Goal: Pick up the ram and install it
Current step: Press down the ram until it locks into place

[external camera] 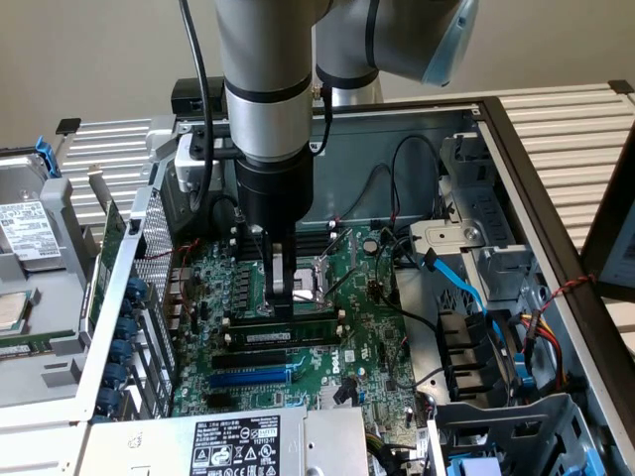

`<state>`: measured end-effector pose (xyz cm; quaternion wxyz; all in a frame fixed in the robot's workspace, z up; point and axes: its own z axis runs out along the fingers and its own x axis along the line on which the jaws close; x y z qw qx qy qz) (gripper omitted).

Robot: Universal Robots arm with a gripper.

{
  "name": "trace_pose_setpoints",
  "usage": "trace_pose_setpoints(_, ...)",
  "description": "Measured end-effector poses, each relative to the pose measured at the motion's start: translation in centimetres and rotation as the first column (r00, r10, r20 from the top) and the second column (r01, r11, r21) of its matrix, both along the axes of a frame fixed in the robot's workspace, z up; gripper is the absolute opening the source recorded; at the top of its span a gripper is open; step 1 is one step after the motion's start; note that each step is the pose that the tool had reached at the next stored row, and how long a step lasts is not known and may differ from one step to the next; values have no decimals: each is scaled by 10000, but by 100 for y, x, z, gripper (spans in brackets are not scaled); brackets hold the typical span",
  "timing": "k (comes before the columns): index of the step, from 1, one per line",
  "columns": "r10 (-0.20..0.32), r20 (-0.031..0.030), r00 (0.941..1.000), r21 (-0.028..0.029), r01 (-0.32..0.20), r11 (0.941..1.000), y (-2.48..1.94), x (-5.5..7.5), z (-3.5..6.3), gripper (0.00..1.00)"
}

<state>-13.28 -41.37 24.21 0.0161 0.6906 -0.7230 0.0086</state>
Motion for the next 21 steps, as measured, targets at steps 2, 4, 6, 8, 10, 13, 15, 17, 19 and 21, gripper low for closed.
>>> trace_pose_setpoints(2,-1,2,10000,3,1,10000,0,0,0,11)
trace_pose_setpoints(4,-1,0,10000,1,1,10000,0,0,1,11)
trace_pose_setpoints(6,-1,0,10000,0,1,10000,0,0,2,11)
trace_pose_setpoints(8,-1,0,10000,0,1,10000,0,0,2,11)
trace_pose_setpoints(10,-52,0,10000,0,52,10000,0,0,2,11)
trace_pose_setpoints(13,-467,0,9989,4,467,9989,0,0,1,11)
trace_pose_setpoints(15,-779,0,9970,5,779,9970,0,0,1,11)
trace_pose_setpoints(17,-1093,-1,9940,4,1093,9940,-1,0,1,11)
trace_pose_setpoints(19,-1401,-1,9901,4,1401,9901,-1,0,1,11)
trace_pose_setpoints(21,-1712,0,9852,4,1712,9852,0,0,1,11)
